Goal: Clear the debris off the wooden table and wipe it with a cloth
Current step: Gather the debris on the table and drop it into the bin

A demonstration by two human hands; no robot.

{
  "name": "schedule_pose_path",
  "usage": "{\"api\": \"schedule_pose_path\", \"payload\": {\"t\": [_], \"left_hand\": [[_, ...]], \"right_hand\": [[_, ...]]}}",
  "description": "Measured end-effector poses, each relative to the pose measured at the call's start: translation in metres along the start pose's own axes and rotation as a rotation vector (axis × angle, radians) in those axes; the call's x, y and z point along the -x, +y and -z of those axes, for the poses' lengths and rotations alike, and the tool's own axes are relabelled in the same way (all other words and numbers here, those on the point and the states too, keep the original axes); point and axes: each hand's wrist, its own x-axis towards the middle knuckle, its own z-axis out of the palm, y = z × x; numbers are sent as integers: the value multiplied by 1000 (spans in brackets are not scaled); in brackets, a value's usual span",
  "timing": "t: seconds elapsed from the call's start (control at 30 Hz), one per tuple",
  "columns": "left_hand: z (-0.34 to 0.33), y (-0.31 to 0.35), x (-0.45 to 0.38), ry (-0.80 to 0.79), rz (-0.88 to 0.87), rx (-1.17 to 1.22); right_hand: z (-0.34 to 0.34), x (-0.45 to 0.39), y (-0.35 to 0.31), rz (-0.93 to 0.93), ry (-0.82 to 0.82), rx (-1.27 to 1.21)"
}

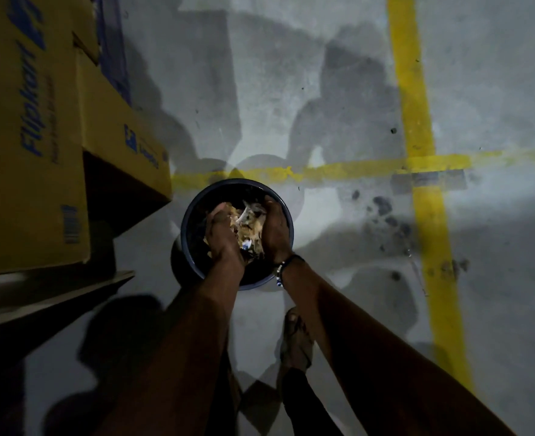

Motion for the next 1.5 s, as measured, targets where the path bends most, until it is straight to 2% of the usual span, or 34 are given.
{"api": "schedule_pose_path", "payload": {"t": [0.1, 0.17, 0.37, 0.47, 0.7, 0.83, 1.1, 1.33, 1.5], "left_hand": [[3, 24, 58, -59, 11, 7], [11, 31, 86, -83, 6, 10], [41, 78, 183, -69, -44, 31], [59, 112, 243, -43, -74, 49], [113, 189, 381, 1, -118, 261], [159, 223, 453, 67, -149, 342], [288, 248, 547, 241, -256, 502], [407, 255, 579, 404, -309, 654], [481, 247, 579, 601, -411, 602]], "right_hand": [[10, 7, 16, -123, -12, -209], [24, 56, -41, -152, 7, -264], [61, 166, -140, -41, -80, -157], [73, 226, -180, -49, -161, -197], [82, 370, -276, -9, -369, -182], [64, 446, -317, -94, -473, -223], [3, 583, -360, -29, -720, -57], [-85, 661, -347, 52, -924, 138], [-145, 684, -315, 171, -1010, 323]]}}
